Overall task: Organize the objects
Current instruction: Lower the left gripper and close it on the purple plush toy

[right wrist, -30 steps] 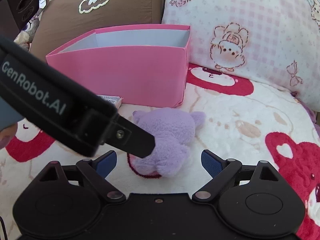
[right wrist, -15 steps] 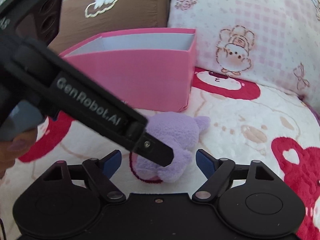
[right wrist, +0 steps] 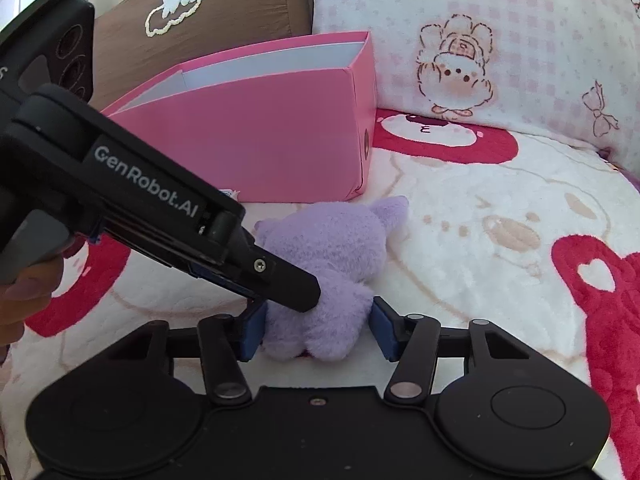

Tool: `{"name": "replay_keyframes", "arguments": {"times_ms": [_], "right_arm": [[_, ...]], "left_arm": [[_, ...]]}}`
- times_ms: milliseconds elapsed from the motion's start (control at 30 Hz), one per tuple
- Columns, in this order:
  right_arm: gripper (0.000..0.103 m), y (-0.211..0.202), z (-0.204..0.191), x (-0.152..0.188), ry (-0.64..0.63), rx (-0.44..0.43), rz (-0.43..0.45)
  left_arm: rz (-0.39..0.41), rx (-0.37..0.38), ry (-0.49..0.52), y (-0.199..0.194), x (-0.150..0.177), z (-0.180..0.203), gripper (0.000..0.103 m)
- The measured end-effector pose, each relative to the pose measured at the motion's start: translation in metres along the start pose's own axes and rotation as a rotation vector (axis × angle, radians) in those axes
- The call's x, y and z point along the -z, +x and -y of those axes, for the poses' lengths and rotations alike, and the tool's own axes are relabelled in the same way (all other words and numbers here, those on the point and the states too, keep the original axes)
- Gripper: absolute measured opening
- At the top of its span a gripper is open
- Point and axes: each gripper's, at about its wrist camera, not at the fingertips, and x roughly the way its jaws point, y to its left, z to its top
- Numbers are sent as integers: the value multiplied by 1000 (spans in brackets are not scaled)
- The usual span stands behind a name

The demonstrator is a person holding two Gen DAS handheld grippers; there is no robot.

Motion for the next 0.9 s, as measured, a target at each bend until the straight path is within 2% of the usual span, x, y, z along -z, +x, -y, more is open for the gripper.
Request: {"name": "replay_keyframes", "arguments": {"times_ms": [167, 300, 367, 467, 500, 533, 567, 633, 667, 800, 833, 900], "right_arm": [[56, -3, 7, -3, 89, -32, -39], [55, -10, 22, -4, 243, -133, -77], [55, -11, 23, -4, 278, -162, -103], [55, -12, 12, -8, 212, -145, -163], [55, -10, 7, -10, 175, -125, -215], [55, -10, 3, -13, 154, -101, -269], [55, -14, 0, -16, 144, -100, -287], [55, -24, -4, -19, 114, -133, -278], [55, -26, -6, -19, 92, -138, -284], [59, -23, -16, -14, -36, -42, -304], [61, -22, -17, -12, -49, -40, -300], [62, -23, -18, -11, -43, -51, -282]], "left_arm": [[-10, 13, 5, -5, 4, 3, 32], [-14, 14, -10, -15, 8, 3, 32], [-18, 15, -30, -21, 9, 0, 32], [-33, -11, -22, -22, 11, -1, 36], [-35, -18, -14, -23, 12, -1, 37], [-31, -15, 3, -23, 13, 1, 45], [-23, -11, 21, -24, 14, 3, 60], [-17, -18, 48, -26, 16, 8, 68], [-19, -16, 62, -26, 16, 10, 68], [-23, -4, 27, -21, 14, 7, 66], [-24, -5, 9, -20, 13, 4, 63], [-24, -19, -13, -18, 13, 0, 52]]}}
